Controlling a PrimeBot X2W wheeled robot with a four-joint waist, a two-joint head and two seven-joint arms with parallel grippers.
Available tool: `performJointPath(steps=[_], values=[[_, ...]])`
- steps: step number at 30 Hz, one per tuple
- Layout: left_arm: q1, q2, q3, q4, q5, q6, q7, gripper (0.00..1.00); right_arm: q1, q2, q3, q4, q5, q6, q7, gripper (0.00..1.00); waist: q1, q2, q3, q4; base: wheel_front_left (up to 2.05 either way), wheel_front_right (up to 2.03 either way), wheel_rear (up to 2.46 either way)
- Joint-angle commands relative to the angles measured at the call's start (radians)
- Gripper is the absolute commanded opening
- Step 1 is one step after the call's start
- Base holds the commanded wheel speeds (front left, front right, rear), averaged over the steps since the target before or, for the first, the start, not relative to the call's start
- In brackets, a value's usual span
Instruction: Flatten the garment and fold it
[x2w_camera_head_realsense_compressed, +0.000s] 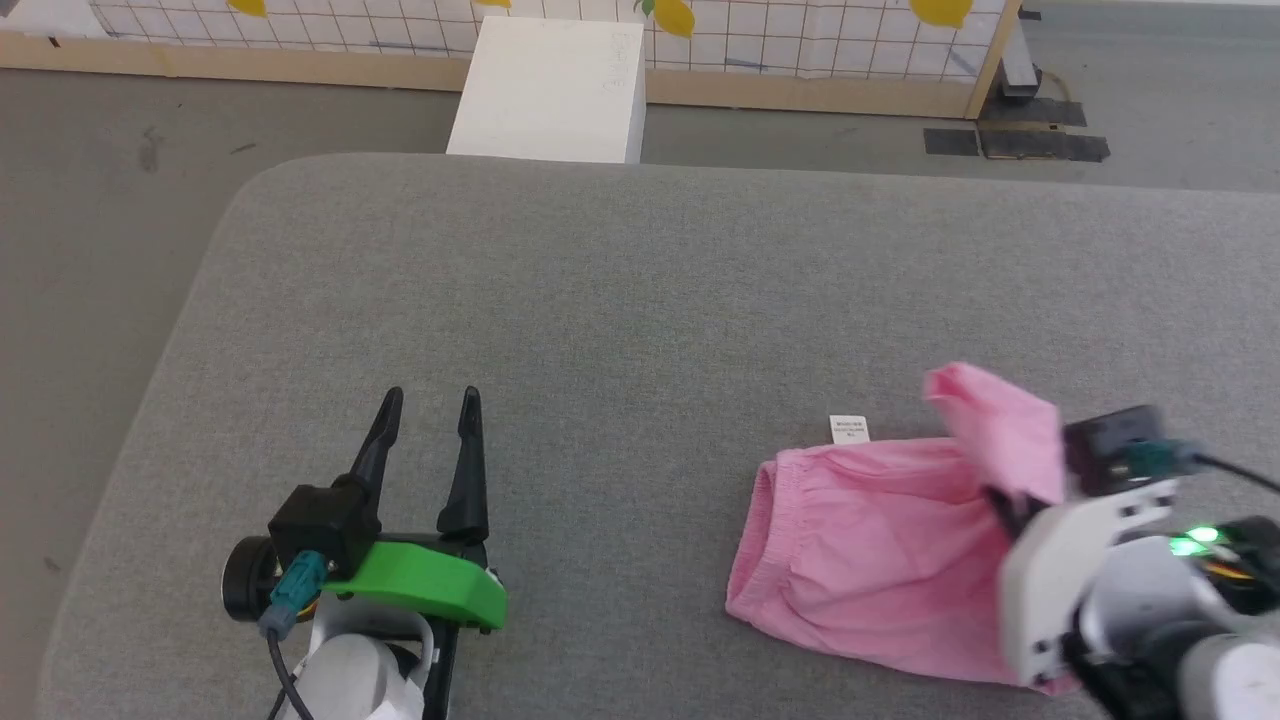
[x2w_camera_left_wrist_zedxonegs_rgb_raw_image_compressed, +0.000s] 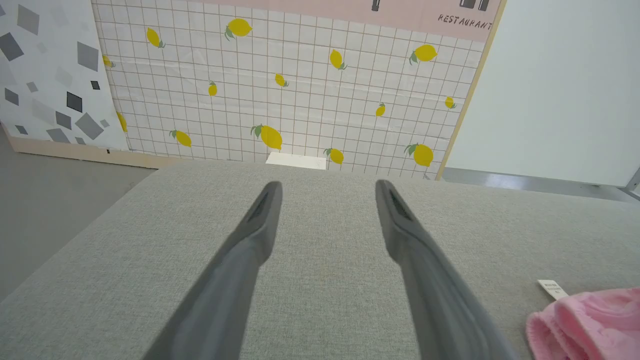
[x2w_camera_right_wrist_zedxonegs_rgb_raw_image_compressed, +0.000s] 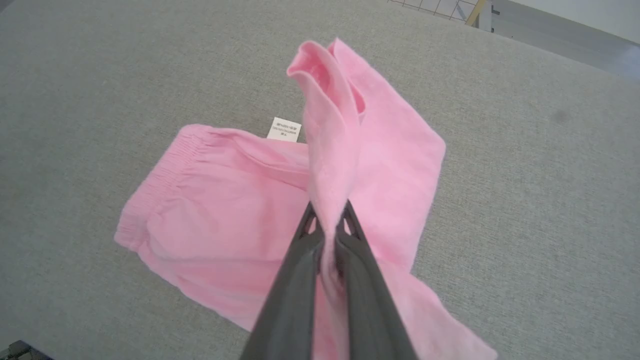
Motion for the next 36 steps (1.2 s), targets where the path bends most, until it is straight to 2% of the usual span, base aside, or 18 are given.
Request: performJointPath(steps=[1,6,8,12,13,14,15,18,21,25,30,31,36], values=[[0.002,-0.003,0.0,0.002,-0.002,-0.007,-0.005,1.0,-0.011,0.0,0.049,-0.007,0.011,-0.001,0.009,0.0,0.0,0.0,0.0,0.002,0.0,0.0,0.0],[-0.005,-0.003,-0.007,0.004,-0.006,-0.01,-0.005,1.0,-0.078,0.019,0.193,0.079,0.017,-0.001,-0.003,0.0,0.0,0.0,0.006,0.016,0.0,0.0,0.0],[-0.008,-0.003,-0.012,0.004,-0.01,-0.011,-0.005,1.0,-0.126,0.05,0.243,0.169,0.023,-0.001,-0.032,0.0,0.0,0.0,0.016,0.026,0.0,0.0,0.0],[-0.015,-0.003,-0.023,0.007,-0.013,-0.011,-0.005,1.0,-0.179,0.077,0.279,0.291,0.035,-0.001,-0.074,0.0,0.0,0.0,0.029,0.043,0.0,0.0,0.0],[-0.016,-0.003,-0.025,0.007,-0.014,-0.01,-0.005,1.0,-0.188,0.081,0.285,0.314,0.041,-0.001,-0.084,0.27,0.0,0.0,0.031,0.047,0.0,0.0,0.0],[-0.017,-0.003,-0.026,0.007,-0.015,-0.009,-0.005,1.0,-0.196,0.085,0.297,0.337,0.057,-0.001,-0.094,0.86,0.0,0.0,0.034,0.05,0.0,0.0,0.0],[-0.017,-0.003,-0.027,0.007,-0.015,-0.009,-0.005,1.0,-0.201,0.088,0.301,0.352,0.075,-0.001,-0.101,1.0,0.0,0.0,0.035,0.052,0.0,0.0,0.0],[-0.017,-0.003,-0.024,0.007,-0.014,-0.008,-0.005,1.0,-0.215,0.094,0.312,0.364,0.136,-0.001,-0.135,1.0,0.0,0.0,0.037,0.053,0.0,0.0,0.0],[-0.014,-0.003,-0.019,0.006,-0.012,-0.007,-0.005,1.0,-0.218,0.097,0.296,0.323,0.199,-0.001,-0.201,1.0,0.0,0.0,0.035,0.049,0.0,0.0,0.0],[-0.011,-0.003,-0.012,0.0,-0.011,-0.003,-0.005,1.0,-0.204,0.098,0.235,0.218,0.29,-0.001,-0.374,1.0,0.0,0.0,0.028,0.035,0.0,0.0,0.0],[-0.005,-0.003,-0.006,-0.009,-0.009,0.0,-0.005,1.0,-0.117,0.098,0.052,0.147,0.357,-0.001,-0.572,1.0,0.0,0.0,0.015,0.01,0.0,0.0,0.0],[0.001,-0.003,-0.001,-0.013,-0.007,0.001,-0.005,1.0,-0.052,0.098,-0.056,0.163,0.394,-0.001,-0.641,1.0,0.0,0.0,0.007,-0.005,0.0,0.0,0.0],[0.003,-0.003,0.003,-0.016,-0.007,-0.003,-0.005,1.0,0.016,0.099,-0.139,0.251,0.412,-0.001,-0.662,1.0,0.0,0.0,0.005,-0.019,0.0,0.0,0.0]])
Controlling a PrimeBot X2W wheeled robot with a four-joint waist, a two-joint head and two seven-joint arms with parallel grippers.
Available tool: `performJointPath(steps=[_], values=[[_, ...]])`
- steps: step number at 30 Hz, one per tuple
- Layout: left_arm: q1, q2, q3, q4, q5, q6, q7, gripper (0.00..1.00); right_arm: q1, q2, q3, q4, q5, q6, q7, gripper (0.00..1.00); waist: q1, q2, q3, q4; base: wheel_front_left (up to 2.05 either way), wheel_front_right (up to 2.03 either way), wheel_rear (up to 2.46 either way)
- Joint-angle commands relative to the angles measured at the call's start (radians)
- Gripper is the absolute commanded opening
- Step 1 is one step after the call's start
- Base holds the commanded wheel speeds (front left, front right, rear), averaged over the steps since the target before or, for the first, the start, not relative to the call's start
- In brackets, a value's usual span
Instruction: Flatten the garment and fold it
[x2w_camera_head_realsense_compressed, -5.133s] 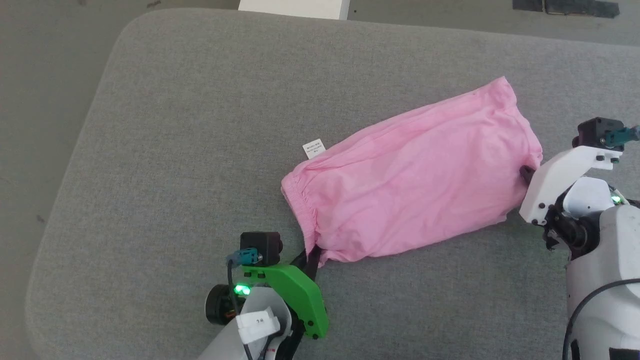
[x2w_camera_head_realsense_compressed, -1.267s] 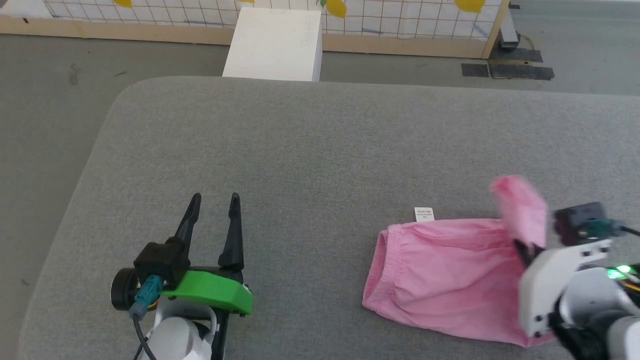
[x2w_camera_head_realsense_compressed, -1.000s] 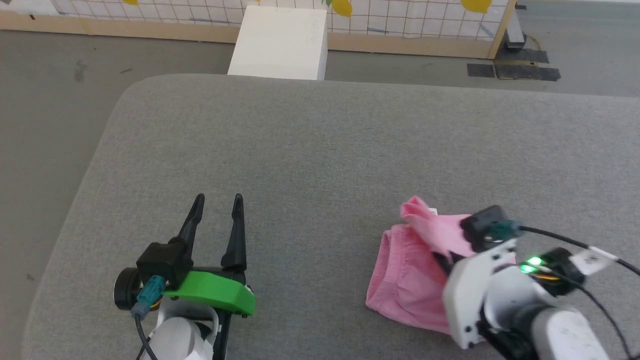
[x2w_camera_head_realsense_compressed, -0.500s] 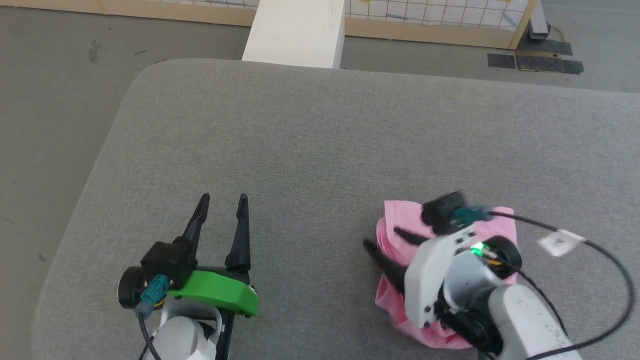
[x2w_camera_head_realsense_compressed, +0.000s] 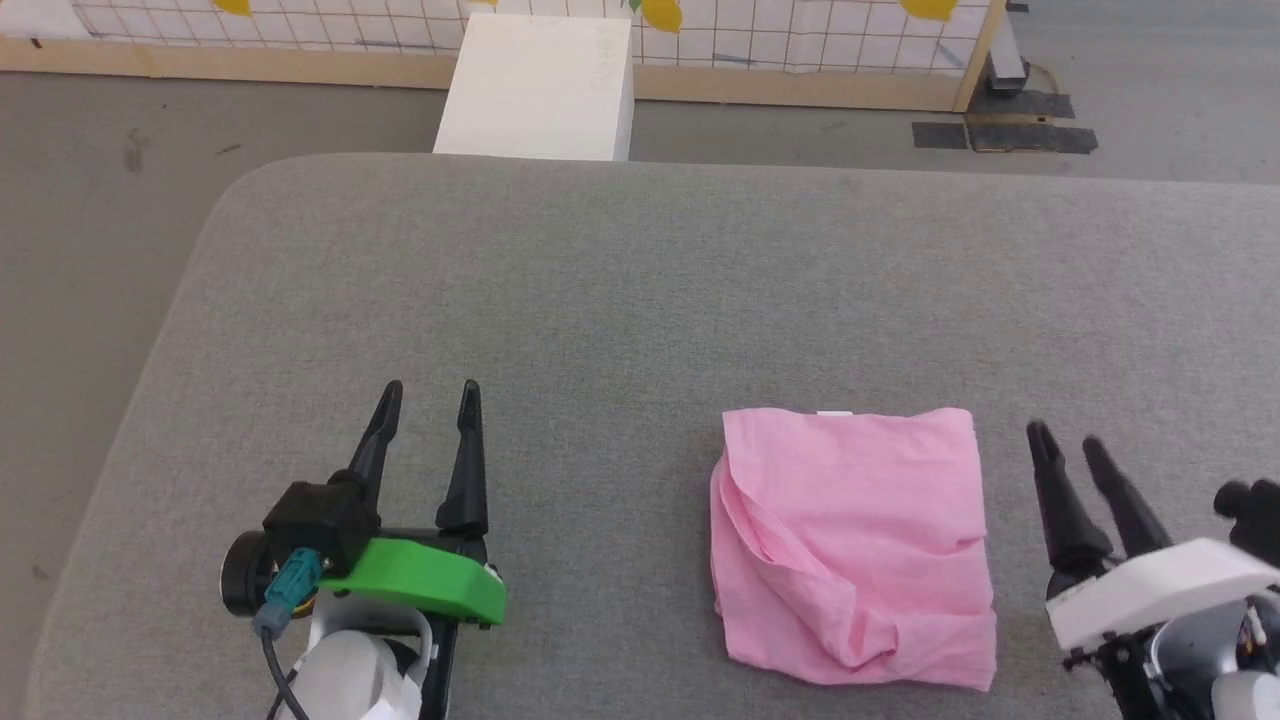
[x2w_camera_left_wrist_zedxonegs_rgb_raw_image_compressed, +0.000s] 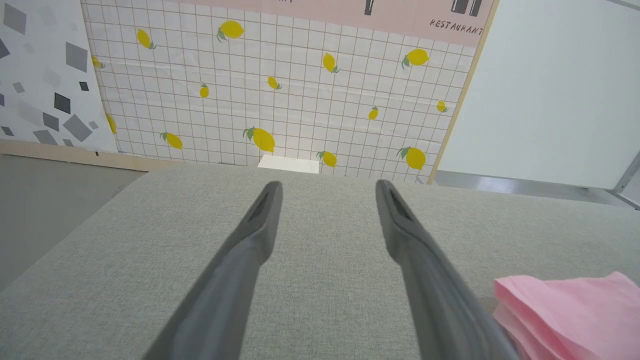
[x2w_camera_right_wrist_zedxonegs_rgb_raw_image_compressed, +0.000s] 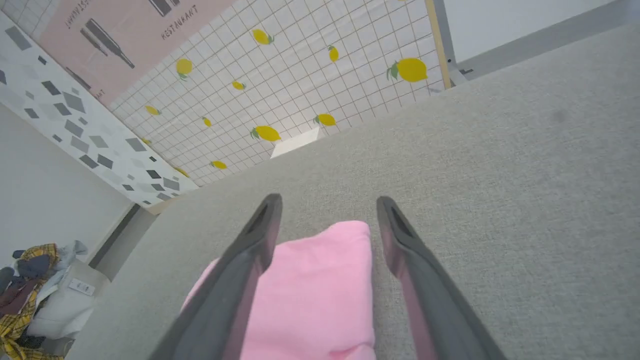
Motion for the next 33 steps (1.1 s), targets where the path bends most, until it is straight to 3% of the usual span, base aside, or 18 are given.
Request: performJointPath(steps=[1,16,17,18,19,20,24,28,33], values=[[0.005,-0.003,0.001,-0.004,0.003,0.003,-0.005,1.0,0.01,0.001,-0.004,0.028,0.021,-0.001,-0.001,1.0,0.0,0.0,0.0,-0.005,0.0,0.0,0.0],[-0.002,-0.003,-0.013,-0.005,0.0,0.004,-0.005,1.0,-0.087,0.001,0.083,0.36,0.192,-0.001,0.179,0.97,0.0,0.0,0.022,0.011,0.0,0.0,0.0],[-0.003,-0.003,-0.016,-0.004,-0.001,0.004,-0.005,1.0,-0.097,0.001,0.086,0.376,0.187,-0.001,0.193,0.63,0.0,0.0,0.022,0.014,0.0,0.0,0.0],[-0.004,-0.003,-0.018,-0.004,-0.001,0.005,-0.005,1.0,-0.103,0.001,0.085,0.385,0.185,-0.001,0.197,0.38,0.0,0.0,0.021,0.016,0.0,0.0,0.0],[-0.003,-0.003,-0.019,-0.003,-0.002,0.005,-0.005,1.0,-0.111,0.001,0.086,0.391,0.179,-0.001,0.2,0.15,0.0,0.0,0.02,0.018,0.0,0.0,0.0],[-0.003,-0.003,-0.019,-0.003,-0.003,0.005,-0.005,1.0,-0.116,0.001,0.087,0.394,0.173,-0.001,0.205,0.0,0.0,0.0,0.02,0.019,0.0,0.0,0.0],[0.004,-0.003,-0.009,-0.006,-0.003,0.011,-0.005,1.0,-0.137,0.001,0.098,0.361,0.103,-0.001,0.214,0.0,0.0,0.0,0.018,0.009,0.0,0.0,0.0],[0.012,-0.003,0.013,-0.015,0.005,0.012,-0.005,1.0,-0.174,-0.004,0.142,0.26,-0.095,-0.001,0.256,0.0,0.0,0.0,0.02,-0.033,0.0,0.0,0.0],[0.012,-0.003,0.037,-0.032,0.022,0.006,-0.005,1.0,-0.261,-0.089,0.284,0.133,-0.312,-0.001,0.339,0.0,0.0,0.0,0.037,-0.123,0.0,0.0,0.0]])
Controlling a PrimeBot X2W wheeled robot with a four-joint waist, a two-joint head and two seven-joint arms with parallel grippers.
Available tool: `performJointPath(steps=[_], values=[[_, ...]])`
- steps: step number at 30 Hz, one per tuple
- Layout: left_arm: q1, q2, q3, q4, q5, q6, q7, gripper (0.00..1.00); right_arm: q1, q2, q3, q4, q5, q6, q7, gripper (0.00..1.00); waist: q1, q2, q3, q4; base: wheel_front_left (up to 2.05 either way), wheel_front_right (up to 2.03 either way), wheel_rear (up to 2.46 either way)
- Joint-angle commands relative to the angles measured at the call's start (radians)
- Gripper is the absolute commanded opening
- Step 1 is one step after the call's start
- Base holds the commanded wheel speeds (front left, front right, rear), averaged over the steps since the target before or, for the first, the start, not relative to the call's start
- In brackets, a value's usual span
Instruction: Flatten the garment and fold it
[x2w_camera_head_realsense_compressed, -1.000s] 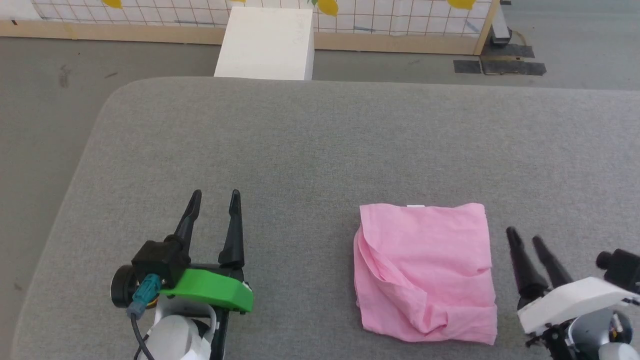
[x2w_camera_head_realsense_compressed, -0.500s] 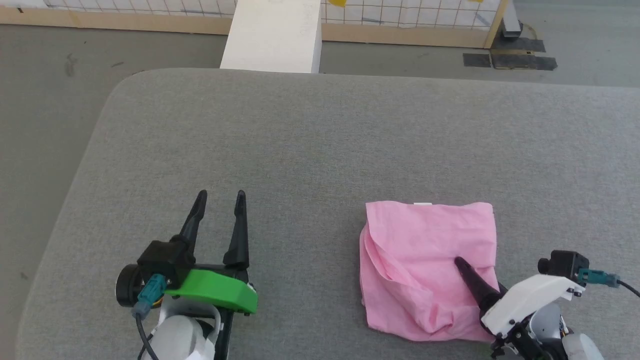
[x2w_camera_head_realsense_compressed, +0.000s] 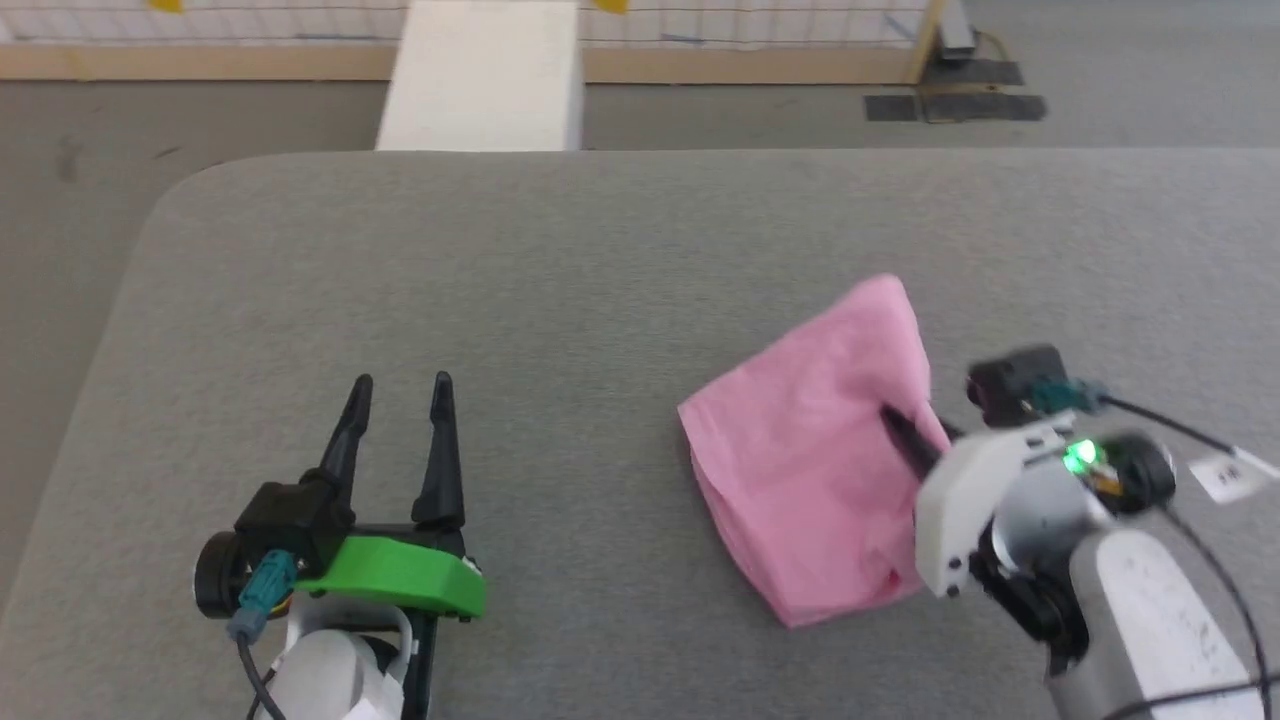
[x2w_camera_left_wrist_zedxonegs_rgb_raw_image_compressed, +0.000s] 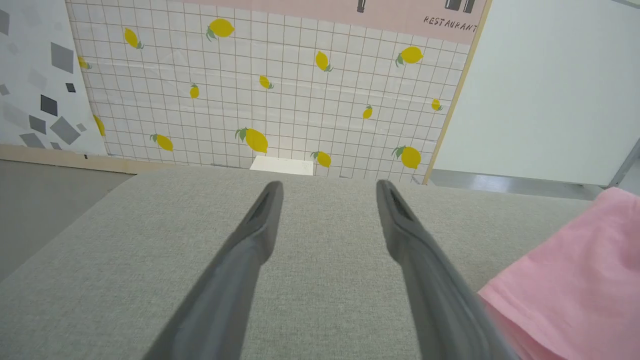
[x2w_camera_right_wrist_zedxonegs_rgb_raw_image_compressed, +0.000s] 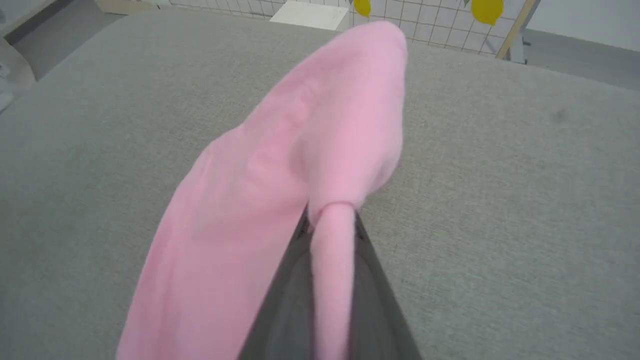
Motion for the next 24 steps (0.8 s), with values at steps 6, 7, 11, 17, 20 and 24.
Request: performJointPath(steps=[6,7,11,17,20,24], values=[[-0.024,-0.002,0.014,-0.026,0.032,-0.012,-0.005,1.0,-0.128,-0.106,0.114,-0.028,-0.04,-0.001,0.057,0.0,0.0,0.0,0.062,-0.188,0.0,0.0,0.0],[-0.032,-0.002,0.012,-0.03,0.035,-0.015,-0.005,1.0,-0.145,-0.126,0.124,-0.019,-0.036,-0.001,0.058,0.0,0.0,0.0,0.073,-0.21,0.0,0.0,0.0],[-0.067,-0.002,0.005,-0.04,0.058,-0.025,-0.005,1.0,-0.203,-0.19,0.141,0.031,-0.012,-0.001,0.041,0.0,0.0,0.0,0.123,-0.291,0.0,0.0,0.0],[-0.118,0.015,-0.007,-0.045,0.099,-0.043,-0.005,1.0,-0.301,-0.265,0.159,0.139,0.007,-0.001,-0.013,0.0,0.0,0.0,0.206,-0.399,0.0,0.0,0.0],[-0.142,0.03,-0.016,-0.046,0.116,-0.049,-0.005,1.0,-0.35,-0.298,0.169,0.2,0.01,-0.001,-0.05,0.0,0.0,0.0,0.249,-0.441,0.0,0.0,0.0],[-0.172,0.062,-0.019,-0.049,0.137,-0.053,-0.005,1.0,-0.428,-0.329,0.193,0.296,0.013,-0.001,-0.103,0.0,0.0,0.0,0.313,-0.493,0.0,0.0,0.0]])
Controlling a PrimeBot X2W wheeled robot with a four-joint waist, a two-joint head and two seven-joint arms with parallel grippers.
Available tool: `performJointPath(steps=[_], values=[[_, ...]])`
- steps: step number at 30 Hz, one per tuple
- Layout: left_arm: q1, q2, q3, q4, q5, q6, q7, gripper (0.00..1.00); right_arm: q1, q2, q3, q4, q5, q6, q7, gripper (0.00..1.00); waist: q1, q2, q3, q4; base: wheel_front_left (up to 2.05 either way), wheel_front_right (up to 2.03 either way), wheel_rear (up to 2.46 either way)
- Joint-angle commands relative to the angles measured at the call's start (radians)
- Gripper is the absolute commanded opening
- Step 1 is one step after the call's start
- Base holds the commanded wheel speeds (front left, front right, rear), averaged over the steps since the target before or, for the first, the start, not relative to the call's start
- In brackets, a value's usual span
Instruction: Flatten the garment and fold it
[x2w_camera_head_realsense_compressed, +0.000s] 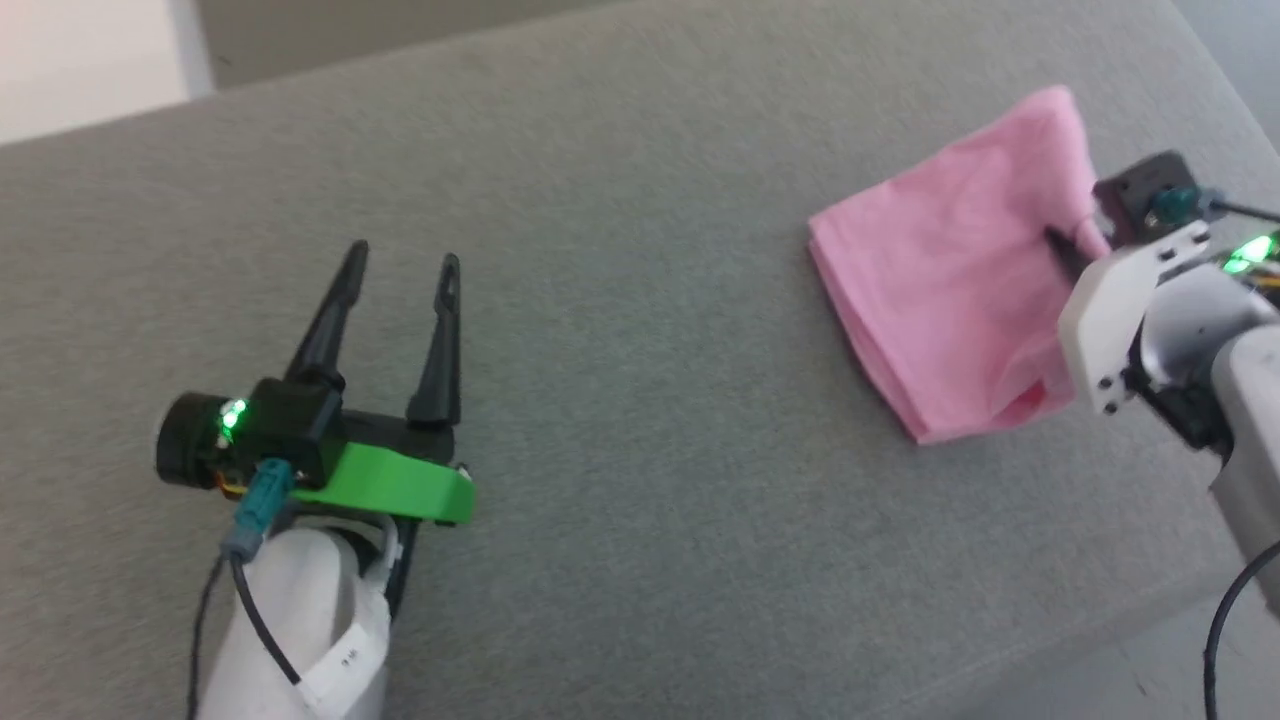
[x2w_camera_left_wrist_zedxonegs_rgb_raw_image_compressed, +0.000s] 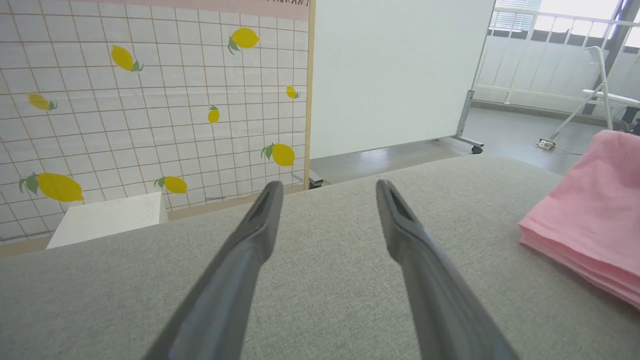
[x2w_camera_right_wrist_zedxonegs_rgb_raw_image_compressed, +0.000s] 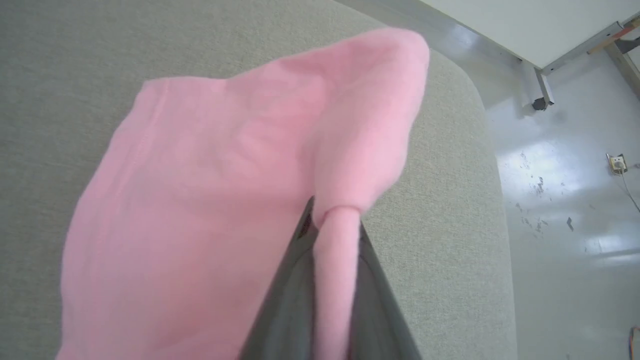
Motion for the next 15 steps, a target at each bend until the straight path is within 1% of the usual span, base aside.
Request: performJointPath(steps=[1,4,8,15], values=[[-0.025,0.02,0.0,-0.007,0.016,-0.005,-0.002,1.0,-0.041,-0.009,0.008,0.03,-0.003,-0.002,-0.024,0.0,-0.0001,-0.0001,0.138,-0.123,0.0,0.0,0.0],[-0.047,0.043,-0.001,-0.024,0.027,-0.007,0.016,1.0,-0.096,-0.03,0.012,0.103,-0.029,-0.002,-0.066,0.0,-0.0001,-0.0001,0.181,-0.141,0.0,0.0,0.0],[-0.076,0.071,-0.003,-0.061,0.037,-0.01,0.051,1.0,-0.169,-0.056,-0.023,0.216,-0.083,-0.002,-0.137,0.0,-0.0001,-0.0001,0.232,-0.142,0.0,0.0,0.0],[-0.102,0.093,-0.02,-0.129,0.048,-0.011,0.104,1.0,-0.27,-0.092,-0.128,0.398,-0.183,-0.002,-0.274,0.0,-0.0001,-0.0001,0.288,-0.098,0.0,0.0,0.0]])
